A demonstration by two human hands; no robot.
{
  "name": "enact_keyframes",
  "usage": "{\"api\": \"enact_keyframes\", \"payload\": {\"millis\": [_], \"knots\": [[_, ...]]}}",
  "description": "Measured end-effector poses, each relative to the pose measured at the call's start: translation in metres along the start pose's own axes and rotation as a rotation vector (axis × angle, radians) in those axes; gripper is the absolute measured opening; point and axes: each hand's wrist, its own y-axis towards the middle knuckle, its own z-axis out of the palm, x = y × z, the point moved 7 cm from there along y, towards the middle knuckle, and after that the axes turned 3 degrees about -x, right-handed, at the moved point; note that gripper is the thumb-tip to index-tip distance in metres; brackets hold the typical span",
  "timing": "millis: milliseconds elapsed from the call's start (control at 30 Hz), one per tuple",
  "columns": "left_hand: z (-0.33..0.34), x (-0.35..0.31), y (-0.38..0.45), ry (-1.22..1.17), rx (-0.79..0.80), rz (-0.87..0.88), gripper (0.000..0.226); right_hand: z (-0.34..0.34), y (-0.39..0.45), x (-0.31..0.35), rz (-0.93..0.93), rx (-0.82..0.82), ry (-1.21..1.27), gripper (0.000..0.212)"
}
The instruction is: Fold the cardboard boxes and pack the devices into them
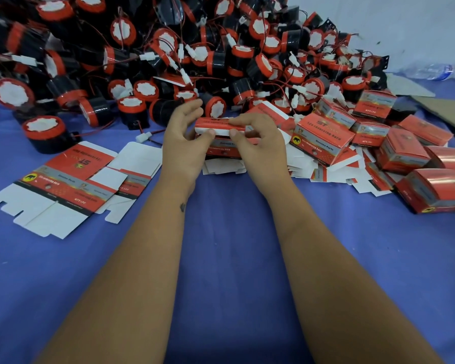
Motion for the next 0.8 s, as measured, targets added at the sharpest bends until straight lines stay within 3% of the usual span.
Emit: {"api": "enact_keyframes", "payload": {"millis": [200, 367, 567, 700, 800], "knots": [[0.000, 0.004, -0.002, 0.053, -0.032, -0.094, 0.027, -0.003, 0.002, -0.007, 0.007, -0.038, -0.041, 0.015], [0.006, -0.007, -0.006, 0.315, 0.023, 0.032, 0.035, -0.003, 0.002, -0.010, 0.029, -0.039, -0.014, 0.015], [0.014, -0.029, -0.016, 0.839, -0.040, 0.342, 0.032, -0.003, 0.002, -0.010, 0.020, -0.004, -0.029, 0.010], [0.013, -0.031, -0.016, 0.955, -0.051, 0.327, 0.028, 0.001, 0.002, -0.009, 0.045, 0.004, 0.038, 0.015], [0.012, -0.036, -0.018, 0.989, -0.055, 0.323, 0.024, 0.009, -0.001, -0.011, 0.093, 0.084, 0.035, 0.002]]}}
